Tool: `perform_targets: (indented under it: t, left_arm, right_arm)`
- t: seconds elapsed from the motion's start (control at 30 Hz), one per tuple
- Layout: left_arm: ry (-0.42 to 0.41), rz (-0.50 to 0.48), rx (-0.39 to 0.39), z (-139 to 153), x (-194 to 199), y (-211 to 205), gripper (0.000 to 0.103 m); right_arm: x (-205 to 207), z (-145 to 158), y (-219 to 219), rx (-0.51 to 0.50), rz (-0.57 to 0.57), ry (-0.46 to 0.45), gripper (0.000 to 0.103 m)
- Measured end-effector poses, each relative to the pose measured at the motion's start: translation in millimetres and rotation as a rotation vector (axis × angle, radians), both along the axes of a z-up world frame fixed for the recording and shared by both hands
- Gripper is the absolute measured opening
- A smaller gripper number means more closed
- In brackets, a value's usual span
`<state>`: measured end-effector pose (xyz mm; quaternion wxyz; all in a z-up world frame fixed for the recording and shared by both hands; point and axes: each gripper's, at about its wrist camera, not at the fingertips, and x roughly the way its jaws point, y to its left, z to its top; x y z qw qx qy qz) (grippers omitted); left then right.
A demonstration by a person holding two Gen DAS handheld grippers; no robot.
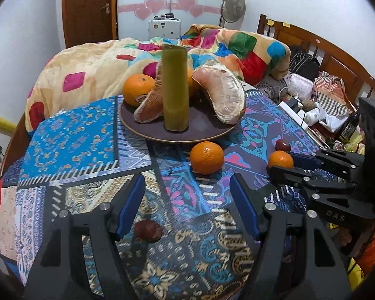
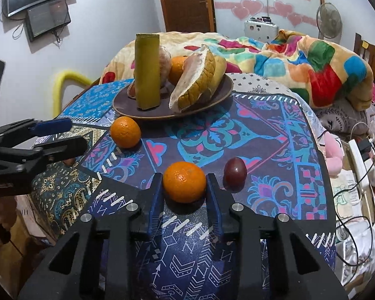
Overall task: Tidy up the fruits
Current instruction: 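Grasp a small orange with the left tool while the right tool grasps another small orange, then place both small oranges on the plate and open both tools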
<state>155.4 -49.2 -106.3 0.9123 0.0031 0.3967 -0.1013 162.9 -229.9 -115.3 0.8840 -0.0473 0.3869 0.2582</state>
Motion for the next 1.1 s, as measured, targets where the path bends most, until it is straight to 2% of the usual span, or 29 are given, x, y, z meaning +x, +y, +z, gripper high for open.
perform_targets:
  t: [0.27, 0.47, 0.53, 0.6, 0.87, 1.1]
  left_arm:
    - [0.046, -0.003, -0.016, -13.0, 22.3, -12.7, 0.069]
    - [0.052, -0.005, -0.01, -15.9, 33.5, -21.4, 0.054]
    - [0.062, -0.008, -0.014, -17.3, 37.1, -23.3, 0.043]
    - [0.071, -0.011, -0.018, -18.8, 39.5, -24.2, 0.037]
    - [0.049, -0.001, -0.02, -12.3, 32.8, -17.1, 0.037]
    - [-0.007, 0.031, -0.03, 11.2, 28.4, 3.5, 0.037]
  right_arm:
    - [2.7, 16.9, -9.2, 0.029, -0.009, -0.043, 0.031]
    - [6.8, 17.2, -10.8, 0.03, -0.009, -0.047, 0.031]
    - [8.9, 16.2, -11.0, 0.033, -0.005, -0.044, 0.031]
    - [9.8, 16.1, -10.7, 0.036, -0.003, -0.043, 0.031]
    - [12.3, 20.9, -4.7, 0.045, 0.011, -0.054, 0.031]
    - [15.6, 30.8, 7.9, 0.054, 0.028, -0.078, 0.031]
